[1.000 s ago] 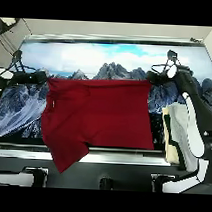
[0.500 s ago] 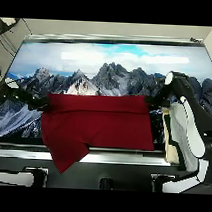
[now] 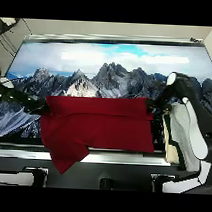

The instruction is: Fold the shirts.

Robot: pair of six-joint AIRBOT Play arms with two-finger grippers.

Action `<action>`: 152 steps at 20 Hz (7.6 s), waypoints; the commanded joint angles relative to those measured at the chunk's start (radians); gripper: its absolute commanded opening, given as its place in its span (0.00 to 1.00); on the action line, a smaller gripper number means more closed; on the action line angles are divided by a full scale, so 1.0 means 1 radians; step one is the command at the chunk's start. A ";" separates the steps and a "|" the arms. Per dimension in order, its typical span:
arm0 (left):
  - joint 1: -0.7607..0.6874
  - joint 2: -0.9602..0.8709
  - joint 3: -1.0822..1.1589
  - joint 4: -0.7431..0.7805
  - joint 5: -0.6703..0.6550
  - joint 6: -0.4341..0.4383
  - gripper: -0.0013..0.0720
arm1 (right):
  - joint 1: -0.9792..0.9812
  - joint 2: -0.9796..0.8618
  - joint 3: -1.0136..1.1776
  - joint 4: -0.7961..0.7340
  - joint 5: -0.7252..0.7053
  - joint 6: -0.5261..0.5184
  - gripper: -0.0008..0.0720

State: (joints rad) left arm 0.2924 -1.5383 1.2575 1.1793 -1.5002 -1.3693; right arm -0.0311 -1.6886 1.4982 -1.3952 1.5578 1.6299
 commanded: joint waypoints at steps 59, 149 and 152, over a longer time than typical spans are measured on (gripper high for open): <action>0.012 0.446 -0.328 -0.072 0.117 0.050 0.04 | -0.089 0.368 -0.426 0.209 -0.309 -0.037 0.07; -0.095 0.669 0.009 -0.045 0.442 -0.135 0.05 | 0.517 -0.080 -0.035 0.948 -0.646 -0.029 0.85; -0.095 0.668 -0.030 -0.045 0.448 -0.131 0.05 | 0.349 0.018 -0.035 0.602 -0.404 0.062 0.85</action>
State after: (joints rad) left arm 0.1936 -0.8749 1.2552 1.1332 -1.0527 -1.5017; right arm 0.4297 -1.7290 1.4631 -0.5392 0.9543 1.6417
